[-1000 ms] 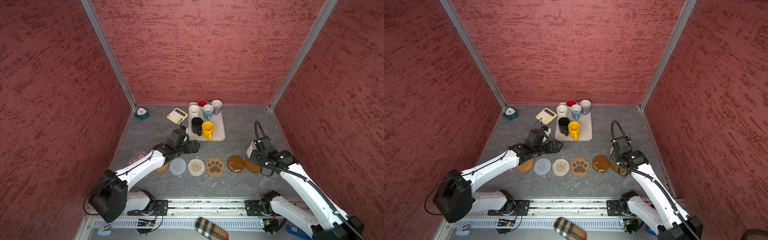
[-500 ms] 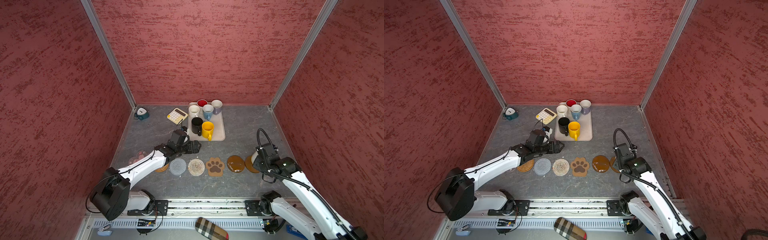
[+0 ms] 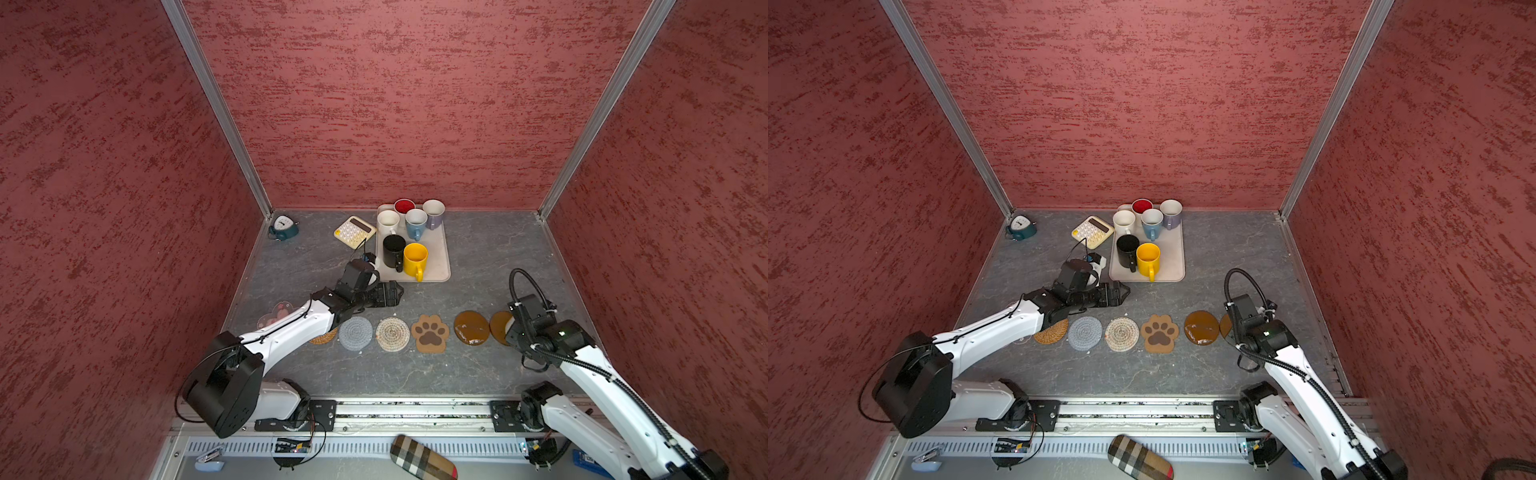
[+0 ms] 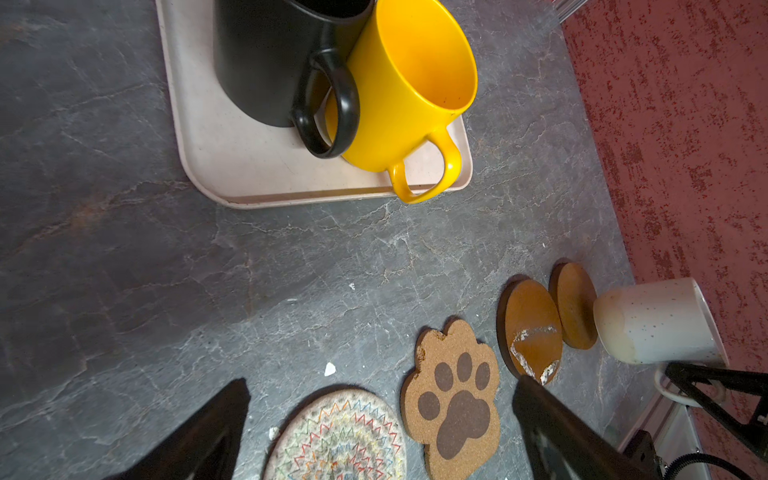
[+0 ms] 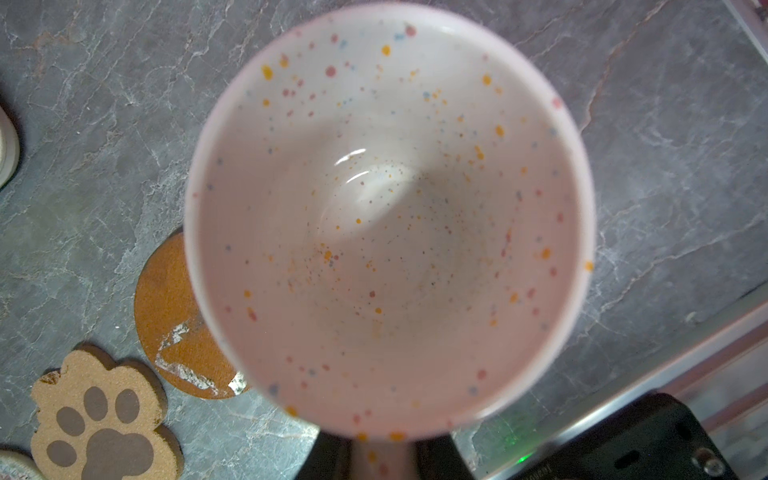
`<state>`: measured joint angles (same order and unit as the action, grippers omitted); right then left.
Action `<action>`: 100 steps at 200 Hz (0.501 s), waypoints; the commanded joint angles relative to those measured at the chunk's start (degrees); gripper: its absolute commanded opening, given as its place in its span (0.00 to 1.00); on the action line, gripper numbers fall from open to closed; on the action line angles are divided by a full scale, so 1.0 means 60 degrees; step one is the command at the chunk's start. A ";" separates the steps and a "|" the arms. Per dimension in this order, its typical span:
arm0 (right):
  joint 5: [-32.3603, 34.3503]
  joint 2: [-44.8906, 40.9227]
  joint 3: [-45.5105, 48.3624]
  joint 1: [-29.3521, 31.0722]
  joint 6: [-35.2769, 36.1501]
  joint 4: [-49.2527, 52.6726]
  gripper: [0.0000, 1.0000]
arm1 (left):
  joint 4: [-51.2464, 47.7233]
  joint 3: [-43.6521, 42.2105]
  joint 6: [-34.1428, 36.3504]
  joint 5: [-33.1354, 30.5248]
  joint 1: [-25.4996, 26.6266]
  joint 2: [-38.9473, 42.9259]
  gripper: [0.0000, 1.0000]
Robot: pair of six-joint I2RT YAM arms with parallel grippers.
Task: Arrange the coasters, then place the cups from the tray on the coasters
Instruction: 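Lower the speckled mug onto the wooden coaster with right gripper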
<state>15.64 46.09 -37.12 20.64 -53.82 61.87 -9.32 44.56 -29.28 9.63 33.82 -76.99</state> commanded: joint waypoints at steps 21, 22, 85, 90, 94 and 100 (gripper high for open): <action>0.0515 0.0132 -0.0010 0.0119 -0.0181 -0.0931 0.00 | 0.0237 -0.0161 0.0098 0.0183 -0.0054 -0.0014 0.99; 0.0521 0.0137 -0.0009 0.0119 -0.0176 -0.0941 0.00 | 0.0229 -0.0168 0.0101 0.0183 -0.0055 -0.0014 0.99; 0.0470 0.0295 0.0345 0.0117 -0.0172 -0.1283 0.00 | 0.0302 -0.0277 0.0104 0.0227 -0.0115 -0.0029 0.99; 0.0473 0.0327 0.0318 0.0117 -0.0170 -0.1298 0.00 | 0.0305 -0.0274 0.0104 0.0239 -0.0122 -0.0028 0.99; 0.0470 0.0364 0.0296 0.0128 -0.0173 -0.1302 0.00 | 0.0316 -0.0277 0.0104 0.0249 -0.0129 -0.0039 1.00; 0.0487 0.0400 0.0271 0.0130 -0.0182 -0.1317 0.00 | 0.0321 -0.0255 0.0104 0.0257 -0.0137 -0.0044 0.99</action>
<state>15.90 48.07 -35.18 20.84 -53.80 57.36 -8.93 43.72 -29.28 10.46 33.39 -76.99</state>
